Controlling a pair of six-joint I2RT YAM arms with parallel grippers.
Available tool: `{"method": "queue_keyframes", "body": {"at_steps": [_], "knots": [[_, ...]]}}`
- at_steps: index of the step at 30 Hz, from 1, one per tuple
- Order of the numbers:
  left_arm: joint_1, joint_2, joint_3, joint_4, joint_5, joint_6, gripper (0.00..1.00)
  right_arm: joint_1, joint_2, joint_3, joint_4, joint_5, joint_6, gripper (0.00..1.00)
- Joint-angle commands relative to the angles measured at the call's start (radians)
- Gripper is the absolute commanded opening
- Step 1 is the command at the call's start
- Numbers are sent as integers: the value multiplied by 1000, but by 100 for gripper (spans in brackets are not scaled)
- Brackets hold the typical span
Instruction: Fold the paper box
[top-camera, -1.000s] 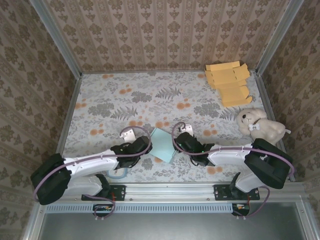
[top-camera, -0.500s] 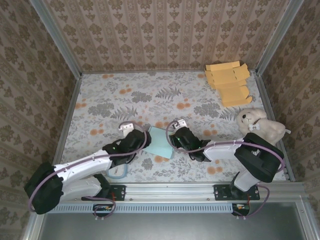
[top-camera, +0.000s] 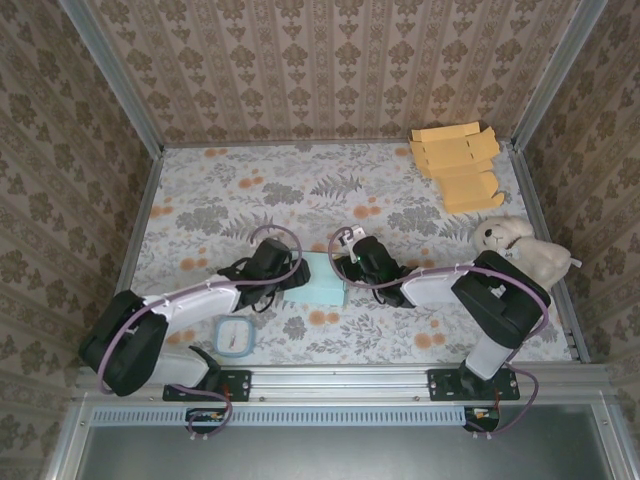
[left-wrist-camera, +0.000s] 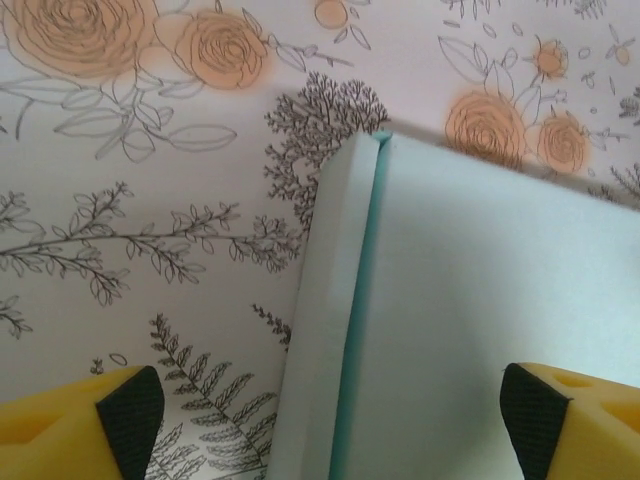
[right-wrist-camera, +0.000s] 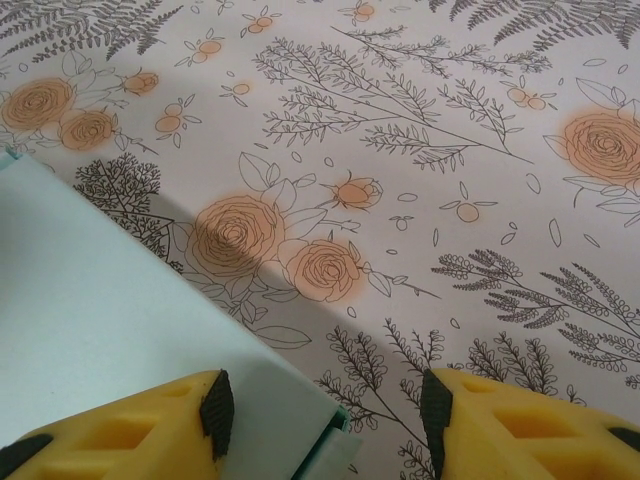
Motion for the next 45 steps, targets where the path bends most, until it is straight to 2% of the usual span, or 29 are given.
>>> {"method": "queue_keyframes", "body": {"at_steps": [1,4,7,13,17,23,27,45], "knots": [[8,21,80,-174,-38,-58,94,-7,36,-3,-55,-30,-12,55],[8,51,132,-229,13,-106,100,-7,35,-7,-47,-40,-3,55],[8,77,157,-214,108,-155,100,-6,30,-15,-40,-43,2,55],[2,104,236,-361,164,-388,100,-7,12,-47,-15,-45,2,55],[-49,87,315,-539,65,-530,100,-6,10,-52,-5,-43,1,55],[-66,70,307,-578,45,-674,100,-6,17,-52,14,-57,9,55],[-70,59,305,-610,2,-719,100,-5,20,-52,19,-64,11,55],[-50,89,226,-442,31,-782,99,-5,27,-58,26,-71,4,54]]}}
